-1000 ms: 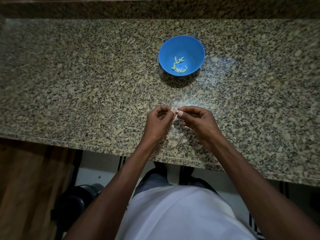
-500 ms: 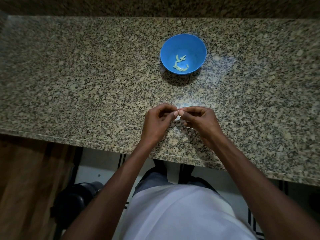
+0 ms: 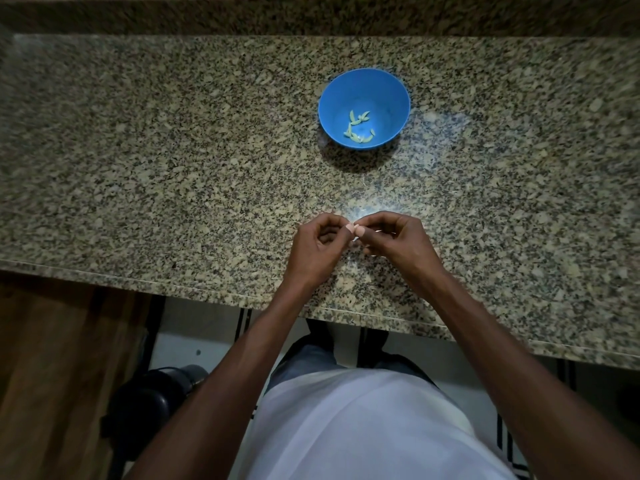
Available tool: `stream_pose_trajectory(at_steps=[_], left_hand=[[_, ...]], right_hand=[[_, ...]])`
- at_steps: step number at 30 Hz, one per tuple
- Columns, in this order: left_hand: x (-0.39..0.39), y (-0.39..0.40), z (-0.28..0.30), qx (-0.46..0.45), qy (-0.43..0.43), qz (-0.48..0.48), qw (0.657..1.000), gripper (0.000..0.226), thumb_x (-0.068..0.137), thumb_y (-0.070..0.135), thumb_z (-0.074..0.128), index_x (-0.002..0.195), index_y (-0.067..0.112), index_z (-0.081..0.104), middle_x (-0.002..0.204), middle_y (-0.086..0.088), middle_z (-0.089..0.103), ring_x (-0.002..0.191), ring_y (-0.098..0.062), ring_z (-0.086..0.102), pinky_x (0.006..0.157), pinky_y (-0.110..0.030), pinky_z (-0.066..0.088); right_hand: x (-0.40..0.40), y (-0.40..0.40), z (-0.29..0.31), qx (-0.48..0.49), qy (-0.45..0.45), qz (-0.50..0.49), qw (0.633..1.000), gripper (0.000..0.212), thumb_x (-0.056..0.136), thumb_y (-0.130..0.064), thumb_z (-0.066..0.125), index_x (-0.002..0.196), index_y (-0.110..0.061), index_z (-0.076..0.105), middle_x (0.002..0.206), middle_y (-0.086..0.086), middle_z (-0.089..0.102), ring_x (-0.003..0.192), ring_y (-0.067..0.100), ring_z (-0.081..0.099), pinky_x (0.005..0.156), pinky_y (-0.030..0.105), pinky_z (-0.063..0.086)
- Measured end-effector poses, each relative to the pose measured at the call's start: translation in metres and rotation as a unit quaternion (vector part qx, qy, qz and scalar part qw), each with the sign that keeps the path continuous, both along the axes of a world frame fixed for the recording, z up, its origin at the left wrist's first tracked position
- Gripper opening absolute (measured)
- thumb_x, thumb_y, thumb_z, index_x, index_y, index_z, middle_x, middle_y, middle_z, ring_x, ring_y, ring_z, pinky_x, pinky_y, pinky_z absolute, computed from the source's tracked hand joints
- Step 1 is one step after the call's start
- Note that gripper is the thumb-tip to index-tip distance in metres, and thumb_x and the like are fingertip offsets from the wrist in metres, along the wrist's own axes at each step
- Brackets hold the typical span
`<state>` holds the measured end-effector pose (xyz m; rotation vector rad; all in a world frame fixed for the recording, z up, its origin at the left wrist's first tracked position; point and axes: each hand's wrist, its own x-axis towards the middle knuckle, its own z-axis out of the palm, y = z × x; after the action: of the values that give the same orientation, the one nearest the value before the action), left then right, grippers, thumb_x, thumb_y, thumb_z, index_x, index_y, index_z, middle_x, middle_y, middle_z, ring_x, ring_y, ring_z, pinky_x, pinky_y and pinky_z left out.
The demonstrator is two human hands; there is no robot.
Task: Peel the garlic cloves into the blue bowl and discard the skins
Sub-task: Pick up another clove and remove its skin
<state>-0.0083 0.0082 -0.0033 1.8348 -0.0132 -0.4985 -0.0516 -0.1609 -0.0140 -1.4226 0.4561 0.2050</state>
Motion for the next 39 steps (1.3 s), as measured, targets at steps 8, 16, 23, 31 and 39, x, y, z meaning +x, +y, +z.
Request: stream_pose_trajectory(at_steps=[8, 16, 23, 31, 39], left_hand=[[0.007, 0.001, -0.006, 0.028, 0.035, 0.042, 0.998, 0.007, 0.097, 0.021, 0.069, 0.101, 0.015, 0.067, 0.1, -0.011, 0.072, 0.095, -0.027, 0.071, 0.087, -0.037, 0.062], [0.021, 0.03, -0.007, 0.049, 0.06, 0.106, 0.991, 0.011, 0.088, 0.0, 0.073, 0.097, 0.0, 0.068, 0.099, -0.011, 0.074, 0.092, -0.018, 0.074, 0.082, -0.025, 0.062], [0.028, 0.04, -0.015, 0.071, 0.03, 0.096, 0.992, 0.015, 0.082, -0.003, 0.079, 0.085, 0.008, 0.069, 0.093, -0.007, 0.075, 0.088, -0.017, 0.075, 0.069, -0.019, 0.06], [0.035, 0.055, -0.027, 0.108, -0.024, 0.034, 0.993, 0.015, 0.084, 0.017, 0.084, 0.098, 0.016, 0.08, 0.095, 0.007, 0.078, 0.086, -0.002, 0.074, 0.076, -0.015, 0.059], [0.045, 0.05, -0.033, 0.184, -0.095, -0.107, 0.972, 0.015, 0.094, 0.004, 0.072, 0.103, 0.013, 0.079, 0.107, 0.001, 0.076, 0.09, 0.008, 0.065, 0.08, -0.006, 0.053]], right_hand=[[0.007, -0.014, -0.004, -0.118, 0.007, -0.008, 0.993, 0.012, 0.095, -0.015, 0.076, 0.104, -0.008, 0.072, 0.09, 0.011, 0.077, 0.08, 0.024, 0.078, 0.073, 0.037, 0.065], [0.048, -0.052, -0.014, -0.323, 0.044, 0.047, 0.944, 0.012, 0.088, -0.005, 0.073, 0.098, -0.01, 0.076, 0.085, 0.004, 0.077, 0.072, 0.015, 0.075, 0.064, 0.037, 0.065], [0.035, -0.051, -0.019, -0.288, 0.064, 0.017, 0.955, 0.017, 0.089, -0.015, 0.069, 0.103, -0.014, 0.08, 0.091, 0.005, 0.079, 0.081, 0.022, 0.077, 0.082, 0.049, 0.065], [-0.001, -0.021, -0.018, -0.254, 0.052, -0.025, 0.965, 0.012, 0.094, -0.019, 0.074, 0.104, -0.019, 0.08, 0.095, -0.003, 0.079, 0.087, 0.012, 0.077, 0.087, 0.041, 0.064], [0.015, 0.01, -0.011, -0.343, -0.013, 0.029, 0.939, 0.02, 0.096, -0.02, 0.074, 0.115, -0.013, 0.077, 0.105, -0.001, 0.076, 0.086, 0.002, 0.068, 0.075, 0.01, 0.051]])
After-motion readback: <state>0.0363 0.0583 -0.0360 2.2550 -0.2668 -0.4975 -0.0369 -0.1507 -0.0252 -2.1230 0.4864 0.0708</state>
